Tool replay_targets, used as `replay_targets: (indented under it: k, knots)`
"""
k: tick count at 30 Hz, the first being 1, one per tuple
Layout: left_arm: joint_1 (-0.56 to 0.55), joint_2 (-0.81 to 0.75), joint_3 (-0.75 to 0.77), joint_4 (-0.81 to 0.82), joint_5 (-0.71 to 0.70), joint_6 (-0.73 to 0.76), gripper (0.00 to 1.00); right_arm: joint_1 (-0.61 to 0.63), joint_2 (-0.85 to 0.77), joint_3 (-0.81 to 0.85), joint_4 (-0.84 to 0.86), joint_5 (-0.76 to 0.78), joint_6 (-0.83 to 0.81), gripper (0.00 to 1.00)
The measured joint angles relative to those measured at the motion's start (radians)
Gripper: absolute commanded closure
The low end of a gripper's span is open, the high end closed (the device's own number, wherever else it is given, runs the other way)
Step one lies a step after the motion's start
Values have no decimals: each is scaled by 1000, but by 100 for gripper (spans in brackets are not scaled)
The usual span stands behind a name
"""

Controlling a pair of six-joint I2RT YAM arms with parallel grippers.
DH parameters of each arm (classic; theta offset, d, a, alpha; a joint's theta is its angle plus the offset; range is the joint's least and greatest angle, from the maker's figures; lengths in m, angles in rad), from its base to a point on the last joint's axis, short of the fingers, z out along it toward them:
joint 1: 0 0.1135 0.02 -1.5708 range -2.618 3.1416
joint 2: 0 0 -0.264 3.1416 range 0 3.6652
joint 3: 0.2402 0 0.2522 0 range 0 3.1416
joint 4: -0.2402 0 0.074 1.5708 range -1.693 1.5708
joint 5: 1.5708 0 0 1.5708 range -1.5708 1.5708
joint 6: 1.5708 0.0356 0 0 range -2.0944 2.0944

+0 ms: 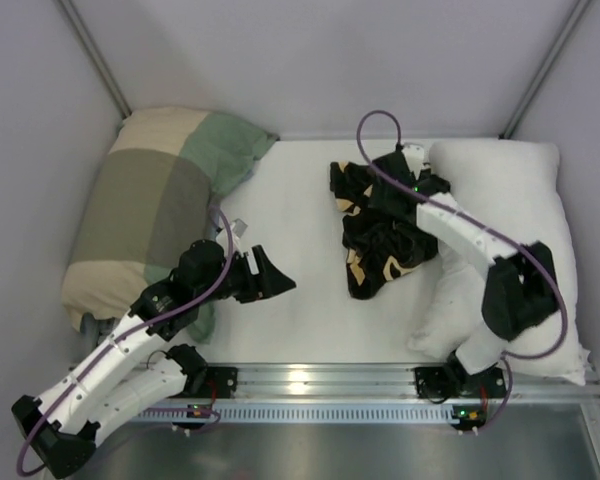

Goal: Remove the pillowcase from the pillow

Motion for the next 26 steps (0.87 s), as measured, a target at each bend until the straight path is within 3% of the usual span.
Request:
replay_targets:
  k: [2,3,7,11,18,26]
  knots:
    - [0,0,-11,0,0,-3,13,85,-161,-120,14,-2,11,4]
    - [0,2,-16,0,-1,-6,11,119,-253,-190,38,-27,19,1]
    - [-3,23,-25,6,3,-19,3,91,-527,-401,85,-138,67,1]
    - [-7,47,-52,28,26,-26,1,80,-566,-485,55,-164,98,0]
    - [-14,101,-127,130,76,-63,1,123,-686,-564,-86,-47,151,1]
    - [-89,224,-182,268,98,-109,1,123,-853,-686,-97,-20,141,0]
